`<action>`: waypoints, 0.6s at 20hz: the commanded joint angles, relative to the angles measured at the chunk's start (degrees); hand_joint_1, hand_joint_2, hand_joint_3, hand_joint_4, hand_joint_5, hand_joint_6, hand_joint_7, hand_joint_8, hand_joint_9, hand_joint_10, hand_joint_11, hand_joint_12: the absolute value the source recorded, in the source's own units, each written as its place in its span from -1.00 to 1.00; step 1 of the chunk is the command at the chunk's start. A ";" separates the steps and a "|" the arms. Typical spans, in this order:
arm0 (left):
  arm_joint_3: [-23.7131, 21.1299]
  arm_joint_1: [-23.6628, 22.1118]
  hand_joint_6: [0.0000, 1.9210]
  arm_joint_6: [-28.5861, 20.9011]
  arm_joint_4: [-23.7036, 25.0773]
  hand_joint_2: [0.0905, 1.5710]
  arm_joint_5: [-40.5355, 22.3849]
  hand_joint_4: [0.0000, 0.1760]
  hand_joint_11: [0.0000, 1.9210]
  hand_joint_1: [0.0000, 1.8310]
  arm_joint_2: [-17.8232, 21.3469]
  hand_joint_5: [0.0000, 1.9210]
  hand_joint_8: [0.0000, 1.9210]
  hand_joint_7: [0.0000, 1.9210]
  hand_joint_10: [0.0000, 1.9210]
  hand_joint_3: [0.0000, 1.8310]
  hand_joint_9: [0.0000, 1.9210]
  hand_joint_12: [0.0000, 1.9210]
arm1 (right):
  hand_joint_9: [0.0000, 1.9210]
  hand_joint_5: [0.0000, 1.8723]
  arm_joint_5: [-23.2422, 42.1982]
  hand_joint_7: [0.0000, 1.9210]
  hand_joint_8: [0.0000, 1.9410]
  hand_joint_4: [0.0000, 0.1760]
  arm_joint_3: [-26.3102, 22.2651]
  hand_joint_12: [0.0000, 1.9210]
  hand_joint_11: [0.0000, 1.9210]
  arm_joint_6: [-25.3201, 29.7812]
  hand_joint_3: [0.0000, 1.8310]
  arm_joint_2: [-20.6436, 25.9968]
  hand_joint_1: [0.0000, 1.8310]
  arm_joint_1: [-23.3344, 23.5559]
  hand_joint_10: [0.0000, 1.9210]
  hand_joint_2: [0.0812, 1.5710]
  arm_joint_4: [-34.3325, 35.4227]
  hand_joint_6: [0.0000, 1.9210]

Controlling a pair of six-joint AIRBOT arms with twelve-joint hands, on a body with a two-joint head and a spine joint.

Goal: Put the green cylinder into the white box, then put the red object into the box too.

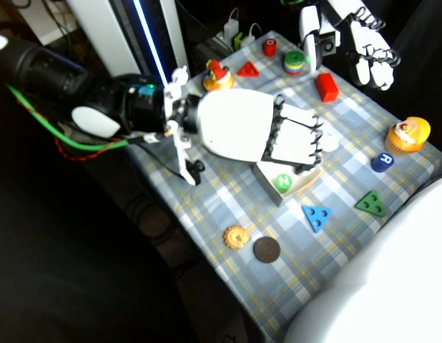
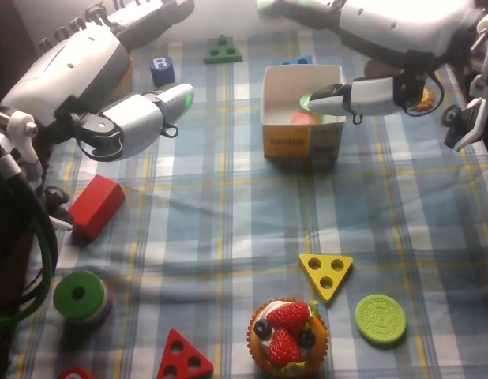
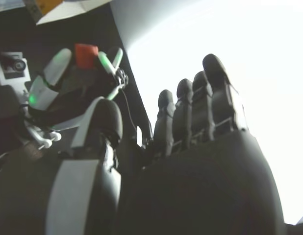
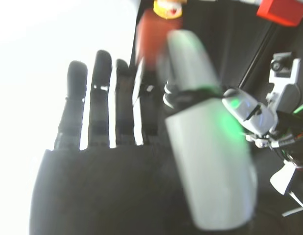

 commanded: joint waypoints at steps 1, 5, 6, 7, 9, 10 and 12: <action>-0.20 -0.10 -1.00 -0.86 2.17 0.76 -6.81 -0.19 -1.00 -0.25 -0.04 -0.76 -1.00 -0.85 -0.99 -1.00 -0.94 -0.53 | -1.00 -1.00 7.46 -1.00 -0.99 -0.42 -0.31 -0.84 -1.00 0.13 -1.00 0.49 -0.13 0.90 -0.95 0.43 0.75 -0.99; -1.04 0.48 -1.00 -1.09 2.26 0.77 -8.15 -0.31 -1.00 -0.30 0.50 -0.79 -1.00 -0.84 -0.99 -1.00 -0.93 -0.45 | -1.00 -1.00 13.76 -1.00 -1.00 -0.51 -5.40 -1.00 -1.00 0.13 -0.99 5.88 -0.30 0.89 -1.00 0.44 1.50 -1.00; -1.17 0.58 -1.00 -1.09 2.26 0.77 -8.36 -0.40 -1.00 -0.29 0.61 -0.79 -1.00 -0.84 -0.98 -1.00 -0.92 -0.45 | -1.00 -1.00 14.83 -1.00 -1.00 -0.43 -6.34 -1.00 -1.00 0.13 -0.99 6.76 -0.33 0.86 -1.00 0.45 1.50 -1.00; -1.39 0.78 -1.00 -1.23 2.32 0.77 -8.74 -0.41 -1.00 -0.34 0.79 -0.80 -1.00 -0.85 -0.99 -1.00 -0.93 -0.50 | -1.00 -1.00 16.53 -1.00 -1.00 -0.08 -7.56 -1.00 -1.00 0.13 -0.99 7.98 -0.38 0.42 -1.00 0.46 1.50 -1.00; -1.58 1.35 -1.00 -3.59 3.01 0.77 -9.70 -0.46 -1.00 -0.33 1.26 -0.80 -1.00 -0.85 -0.99 -1.00 -0.93 -0.51 | -1.00 -1.00 19.75 -1.00 -1.00 0.22 -9.72 -0.99 -0.99 0.13 -0.99 9.99 -0.49 -1.06 -1.00 0.47 1.60 -1.00; -1.48 2.07 -1.00 -7.23 3.81 0.76 -10.65 -0.49 -1.00 -0.35 1.78 -0.81 -1.00 -0.85 -0.99 -1.00 -0.93 -0.58 | -1.00 -1.00 22.42 -1.00 -1.00 0.12 -11.21 -0.99 -0.99 0.13 -0.98 11.56 -0.50 -2.81 -1.00 0.51 2.27 -1.00; -1.26 3.10 -1.00 -12.83 5.21 0.75 -12.12 -0.22 -1.00 -0.43 2.54 -0.84 -1.00 -0.88 -0.99 -1.00 -0.91 -0.65 | -1.00 -1.00 26.95 -1.00 -1.00 -0.29 -13.26 -1.00 -1.00 0.12 -0.98 13.90 -0.47 -6.29 -1.00 0.53 4.05 -1.00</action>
